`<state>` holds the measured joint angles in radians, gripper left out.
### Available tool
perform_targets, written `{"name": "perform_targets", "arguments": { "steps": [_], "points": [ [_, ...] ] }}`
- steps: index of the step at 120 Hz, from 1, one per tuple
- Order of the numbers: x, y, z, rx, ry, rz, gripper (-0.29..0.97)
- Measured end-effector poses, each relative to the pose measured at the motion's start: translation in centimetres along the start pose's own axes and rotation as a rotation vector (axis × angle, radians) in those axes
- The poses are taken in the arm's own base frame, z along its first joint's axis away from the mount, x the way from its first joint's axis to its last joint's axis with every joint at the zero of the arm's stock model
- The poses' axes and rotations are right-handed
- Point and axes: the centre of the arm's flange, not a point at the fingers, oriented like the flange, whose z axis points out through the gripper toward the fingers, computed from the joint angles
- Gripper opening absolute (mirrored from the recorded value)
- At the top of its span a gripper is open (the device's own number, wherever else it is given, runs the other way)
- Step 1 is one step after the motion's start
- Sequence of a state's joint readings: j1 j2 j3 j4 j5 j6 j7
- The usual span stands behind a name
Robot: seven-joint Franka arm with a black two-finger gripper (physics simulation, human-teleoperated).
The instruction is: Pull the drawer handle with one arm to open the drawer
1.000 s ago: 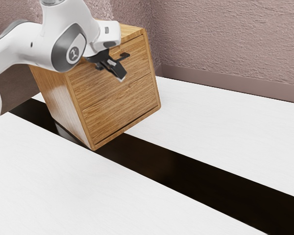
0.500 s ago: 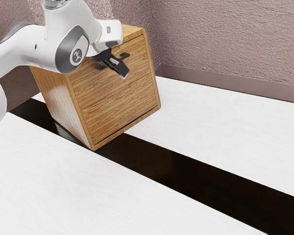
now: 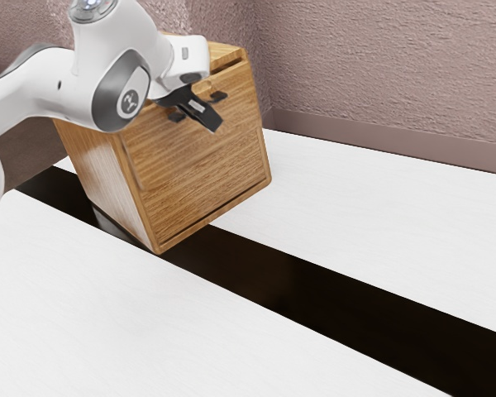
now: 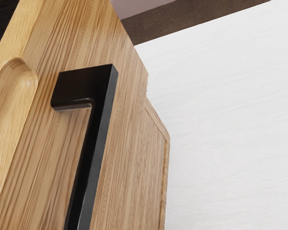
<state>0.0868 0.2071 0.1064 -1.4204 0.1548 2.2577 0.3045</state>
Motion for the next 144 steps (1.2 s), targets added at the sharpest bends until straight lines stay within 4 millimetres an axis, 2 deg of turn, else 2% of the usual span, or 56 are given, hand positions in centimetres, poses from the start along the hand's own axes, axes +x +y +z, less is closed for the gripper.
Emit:
{"name": "perform_targets", "arguments": {
  "steps": [15,51,72,94,110,128,144],
  "points": [
    [0.3,0.9,-1.5,-0.008,0.021,0.009,0.65],
    [0.2,2.6,-1.7,-0.026,0.019,0.022,0.68],
    [0.2,2.1,-2.1,-0.019,0.024,0.014,0.68],
    [0.4,2.1,-0.8,-0.015,0.025,0.01,0.68],
    [0.7,1.7,-1.0,-0.006,0.043,0.005,0.68],
    [0.3,2.1,1.3,-0.011,0.018,0.008,0.69],
    [0.3,2.1,1.1,-0.01,0.024,0.007,0.66]
  ]
}}
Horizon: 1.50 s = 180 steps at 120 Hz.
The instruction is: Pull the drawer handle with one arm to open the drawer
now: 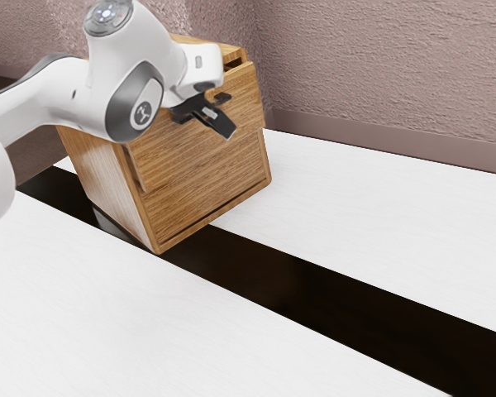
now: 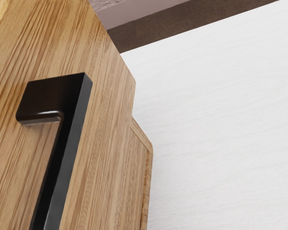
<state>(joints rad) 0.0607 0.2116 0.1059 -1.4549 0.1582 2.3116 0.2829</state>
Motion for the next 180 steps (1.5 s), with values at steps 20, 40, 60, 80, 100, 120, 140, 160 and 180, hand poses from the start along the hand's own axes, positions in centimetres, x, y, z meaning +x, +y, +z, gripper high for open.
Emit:
{"name": "perform_targets", "arguments": {
  "steps": [20,40,60,80,100,120,140,160,180],
  "points": [
    [0.0,0.3,-0.8,-0.003,0.008,0.002,0.62],
    [0.3,1.2,-1.9,-0.011,0.023,0.012,0.62],
    [0.6,2.7,-2.7,-0.026,0.033,0.031,0.66],
    [0.7,3.4,-3.7,-0.029,0.043,0.039,0.67],
    [0.5,2.7,-3.2,-0.021,0.036,0.032,0.68],
    [-0.1,1.7,-1.4,-0.01,0.011,0.02,0.68],
    [-0.3,2.1,-0.4,-0.014,0.0,0.024,0.67],
    [-0.1,3.1,-0.6,-0.025,0.005,0.033,0.64],
    [0.7,5.3,-0.9,-0.051,0.02,0.047,0.69]
  ]
}}
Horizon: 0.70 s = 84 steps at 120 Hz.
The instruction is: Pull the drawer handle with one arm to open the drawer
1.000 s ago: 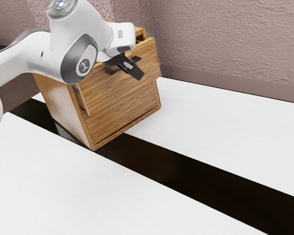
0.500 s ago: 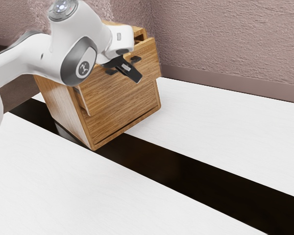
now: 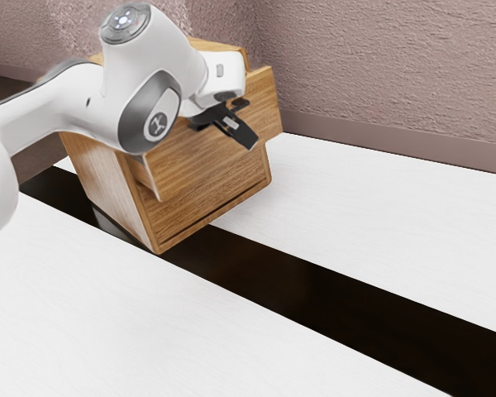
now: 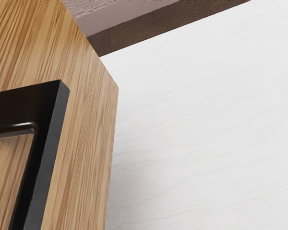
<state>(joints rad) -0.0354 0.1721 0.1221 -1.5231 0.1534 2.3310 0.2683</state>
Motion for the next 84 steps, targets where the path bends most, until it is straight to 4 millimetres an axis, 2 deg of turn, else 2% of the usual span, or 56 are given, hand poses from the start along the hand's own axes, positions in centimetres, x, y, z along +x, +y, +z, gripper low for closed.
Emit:
{"name": "perform_targets", "arguments": {
  "steps": [22,29,34,45,52,78,84],
  "points": [
    [1.5,3.6,-1.1,-0.026,0.026,0.045,0.66],
    [1.7,4.1,-1.4,-0.028,0.032,0.053,0.66],
    [1.9,3.8,-2.4,-0.022,0.046,0.051,0.66],
    [1.9,1.9,-4.2,0.003,0.067,0.034,0.49],
    [1.7,0.9,-4.7,0.016,0.07,0.026,0.51],
    [0.9,1.4,-2.3,0.012,0.024,0.034,0.63],
    [0.4,0.9,-1.7,0.015,0.008,0.028,0.65]
  ]
}}
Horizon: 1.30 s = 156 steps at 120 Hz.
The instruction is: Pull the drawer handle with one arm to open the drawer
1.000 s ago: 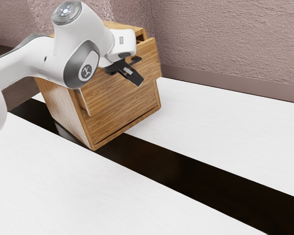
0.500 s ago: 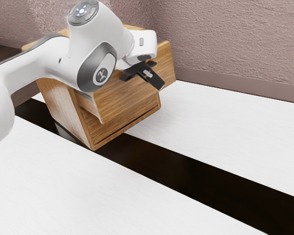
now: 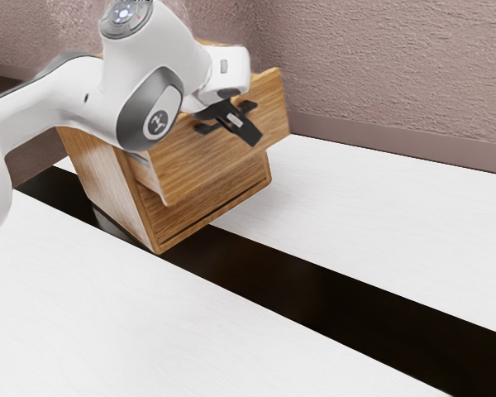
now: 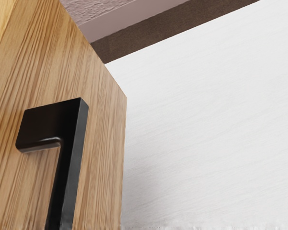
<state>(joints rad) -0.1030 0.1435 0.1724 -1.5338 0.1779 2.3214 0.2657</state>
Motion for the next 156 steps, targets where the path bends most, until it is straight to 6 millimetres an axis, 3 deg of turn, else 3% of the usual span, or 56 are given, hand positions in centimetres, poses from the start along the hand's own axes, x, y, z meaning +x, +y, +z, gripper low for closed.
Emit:
{"name": "perform_targets", "arguments": {
  "steps": [16,28,50,67,93,106,128,139,149,156],
  "points": [
    [-0.9,-1.3,0.1,0.011,-0.026,-0.018,0.66],
    [-1.2,-1.3,-0.2,0.005,-0.034,-0.021,0.67],
    [-0.9,0.2,-0.2,-0.018,-0.038,-0.012,0.81],
    [-0.6,1.1,-0.2,-0.034,-0.033,-0.015,0.69],
    [0.9,4.5,-1.1,-0.064,-0.006,0.014,0.68],
    [1.8,4.8,-4.1,-0.063,0.043,0.016,0.67],
    [2.0,3.3,-9.5,-0.048,0.106,-0.008,0.68],
    [2.6,1.2,-14.8,-0.047,0.059,-0.062,0.68],
    [0.7,0.2,-20.3,-0.079,-0.06,-0.111,0.68],
    [-0.9,0.4,-22.6,-0.108,-0.151,-0.129,0.68]
  ]
}}
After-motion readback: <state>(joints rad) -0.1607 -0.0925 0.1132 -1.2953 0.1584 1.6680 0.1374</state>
